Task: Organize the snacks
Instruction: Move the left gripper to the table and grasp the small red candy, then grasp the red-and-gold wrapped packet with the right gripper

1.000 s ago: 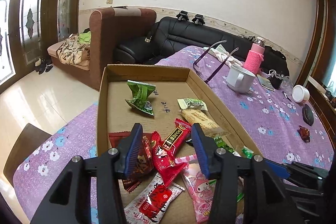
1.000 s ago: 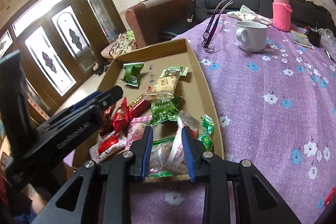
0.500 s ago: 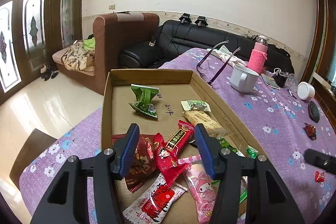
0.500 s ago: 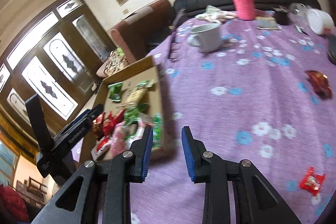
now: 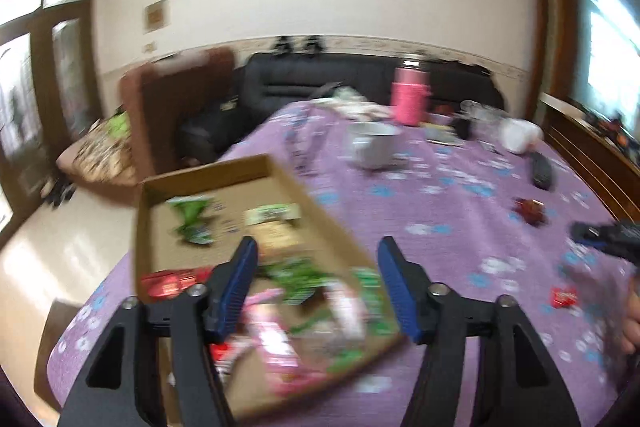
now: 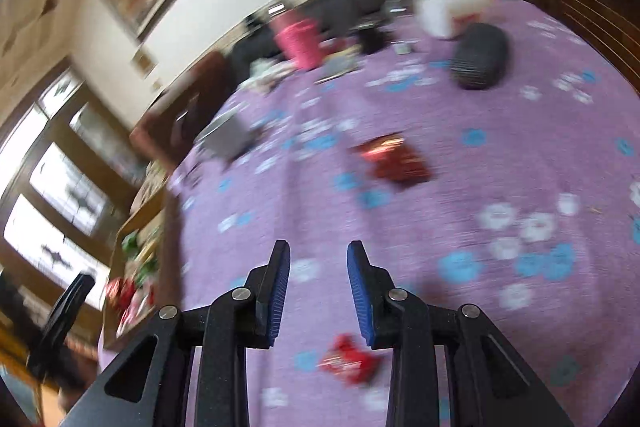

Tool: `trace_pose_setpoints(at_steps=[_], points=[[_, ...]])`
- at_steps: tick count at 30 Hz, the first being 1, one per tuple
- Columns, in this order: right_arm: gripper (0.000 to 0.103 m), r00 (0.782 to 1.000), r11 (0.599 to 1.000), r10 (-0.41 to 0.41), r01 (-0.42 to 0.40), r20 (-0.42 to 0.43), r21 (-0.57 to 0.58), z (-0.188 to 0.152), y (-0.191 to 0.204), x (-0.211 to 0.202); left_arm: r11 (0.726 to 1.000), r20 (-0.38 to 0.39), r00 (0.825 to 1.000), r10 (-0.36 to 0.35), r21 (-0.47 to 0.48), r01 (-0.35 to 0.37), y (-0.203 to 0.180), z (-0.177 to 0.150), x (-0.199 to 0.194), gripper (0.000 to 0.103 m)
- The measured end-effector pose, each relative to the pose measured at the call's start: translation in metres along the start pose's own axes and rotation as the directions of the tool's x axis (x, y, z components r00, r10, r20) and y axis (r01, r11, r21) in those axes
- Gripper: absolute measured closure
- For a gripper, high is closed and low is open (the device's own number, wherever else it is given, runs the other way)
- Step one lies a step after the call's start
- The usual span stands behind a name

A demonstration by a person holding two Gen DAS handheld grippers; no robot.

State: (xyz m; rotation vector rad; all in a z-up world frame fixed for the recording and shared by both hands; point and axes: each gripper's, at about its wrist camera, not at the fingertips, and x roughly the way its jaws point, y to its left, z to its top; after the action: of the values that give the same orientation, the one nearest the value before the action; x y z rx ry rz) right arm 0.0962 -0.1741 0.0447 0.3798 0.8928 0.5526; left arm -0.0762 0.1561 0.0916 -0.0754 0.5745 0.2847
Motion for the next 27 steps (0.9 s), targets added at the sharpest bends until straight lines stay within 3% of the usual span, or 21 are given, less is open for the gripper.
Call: trace_pose_setpoints(at_steps=[3,5,7,9,11,13,18,21,22,23,27], points=[[0.071,1.000,0.998,-0.030,0.029,0.006,0.058,0.004,-0.027,0.000,0.988,-0.048,0.991,-0.125,0.089,0.128,-0.049,0.001,0.003,0.034],[0.071,0.999,0.996,-0.036,0.036,0.003,0.084,0.005,-0.035,0.000,0.966,-0.105,0.971,-0.216,0.121,0.228,-0.079,-0.002,0.010,0.035],[0.071,1.000,0.994,-0.023,0.023,-0.002,0.102,0.005,-0.038,-0.001,0.921,-0.219,0.915,-0.339,0.120,0.370,-0.113,-0.009,0.023,0.035],[0.071,1.000,0.994,-0.023,0.022,0.003,0.111,0.004,-0.040,-0.004,0.874,-0.314,0.846,-0.431,0.087,0.477,-0.143,-0.017,0.037,0.035],[0.071,1.000,0.993,-0.026,0.024,0.018,0.114,0.004,-0.041,-0.010,0.849,-0.367,0.810,-0.457,0.090,0.520,-0.170,-0.022,0.048,0.035],[0.071,0.999,0.992,-0.029,0.025,0.030,0.124,0.004,-0.042,-0.012,0.844,-0.391,0.801,-0.454,0.102,0.527,-0.189,-0.022,0.056,0.035],[0.071,0.999,0.989,-0.015,0.009,0.040,0.148,0.006,-0.046,-0.015,0.819,-0.483,0.740,-0.468,0.077,0.568,-0.223,-0.029,0.082,0.040],[0.071,0.999,0.989,-0.016,0.009,0.049,0.149,0.008,-0.045,-0.016,0.818,-0.505,0.730,-0.462,0.075,0.570,-0.234,-0.038,0.092,0.046],[0.071,0.999,0.989,-0.016,0.009,0.050,0.145,0.008,-0.045,-0.017,0.821,-0.505,0.733,-0.456,0.080,0.566,-0.235,-0.039,0.093,0.051],[0.071,0.999,0.990,-0.017,0.009,0.050,0.143,0.008,-0.044,-0.017,0.824,-0.491,0.747,-0.449,0.096,0.559,-0.237,-0.040,0.092,0.054],[0.071,0.999,0.991,-0.019,0.013,0.043,0.132,0.007,-0.043,-0.015,0.826,-0.474,0.764,-0.437,0.125,0.550,-0.236,-0.041,0.092,0.068]])
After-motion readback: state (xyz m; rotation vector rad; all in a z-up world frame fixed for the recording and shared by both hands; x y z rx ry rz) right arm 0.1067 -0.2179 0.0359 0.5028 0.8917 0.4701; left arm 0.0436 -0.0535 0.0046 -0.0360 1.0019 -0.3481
